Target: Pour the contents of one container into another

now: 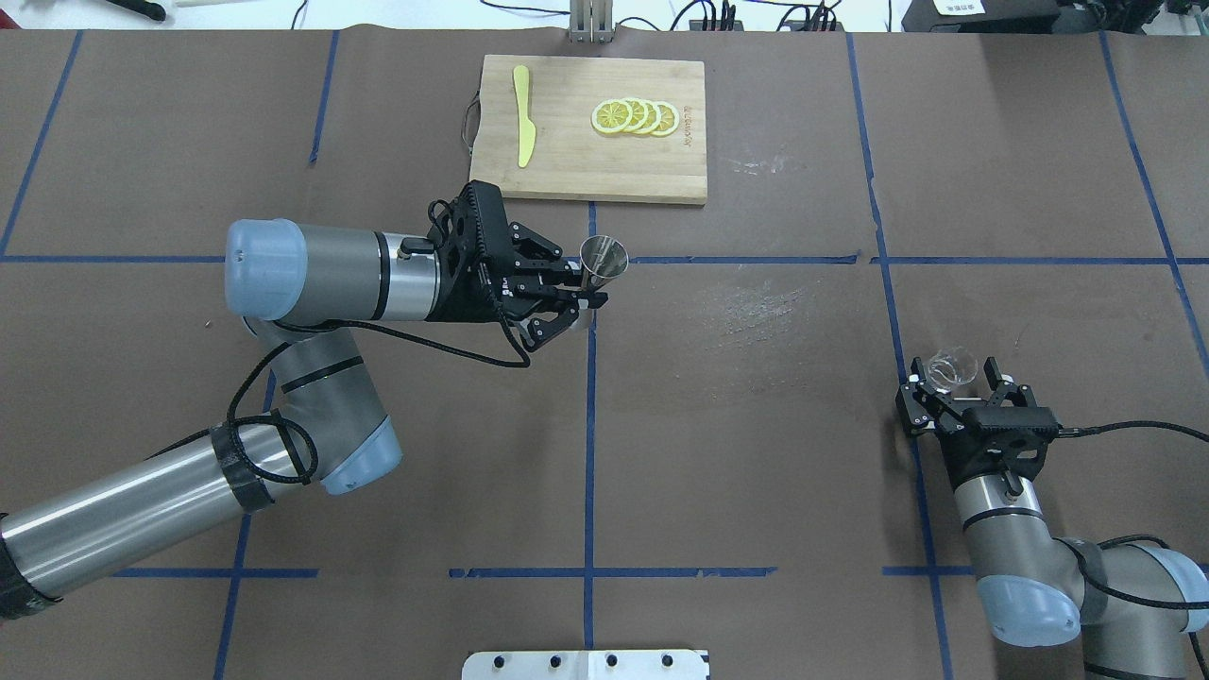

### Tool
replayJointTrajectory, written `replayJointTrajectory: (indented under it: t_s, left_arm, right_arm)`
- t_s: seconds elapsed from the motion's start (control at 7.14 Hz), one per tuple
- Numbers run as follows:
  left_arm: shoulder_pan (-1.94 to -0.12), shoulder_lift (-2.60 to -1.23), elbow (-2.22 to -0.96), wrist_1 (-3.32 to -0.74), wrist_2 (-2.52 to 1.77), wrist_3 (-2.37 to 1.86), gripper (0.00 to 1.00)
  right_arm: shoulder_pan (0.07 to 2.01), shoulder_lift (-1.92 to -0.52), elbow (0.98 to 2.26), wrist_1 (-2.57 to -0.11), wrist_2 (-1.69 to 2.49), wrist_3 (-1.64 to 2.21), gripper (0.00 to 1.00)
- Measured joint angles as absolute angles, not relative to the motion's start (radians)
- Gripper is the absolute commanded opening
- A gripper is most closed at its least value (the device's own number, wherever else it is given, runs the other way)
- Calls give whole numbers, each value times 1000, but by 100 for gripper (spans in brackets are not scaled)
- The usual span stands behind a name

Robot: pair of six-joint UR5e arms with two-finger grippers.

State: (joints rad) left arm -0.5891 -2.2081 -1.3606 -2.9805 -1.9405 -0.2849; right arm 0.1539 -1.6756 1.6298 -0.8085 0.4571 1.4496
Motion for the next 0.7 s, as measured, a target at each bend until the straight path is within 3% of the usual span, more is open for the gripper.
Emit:
replayJointTrajectory:
  t_s: [0.56,0.7]
  left_arm:
    - [-589,-2206,-1361,-2981,-1941,-284,0]
    - [-589,-2206,-1361,-2981,-1940,-284,0]
  right_arm:
    - [141,-1675,1628,-808,457,1450,83]
    - [140,-1672,1628,-808,457,1450,69]
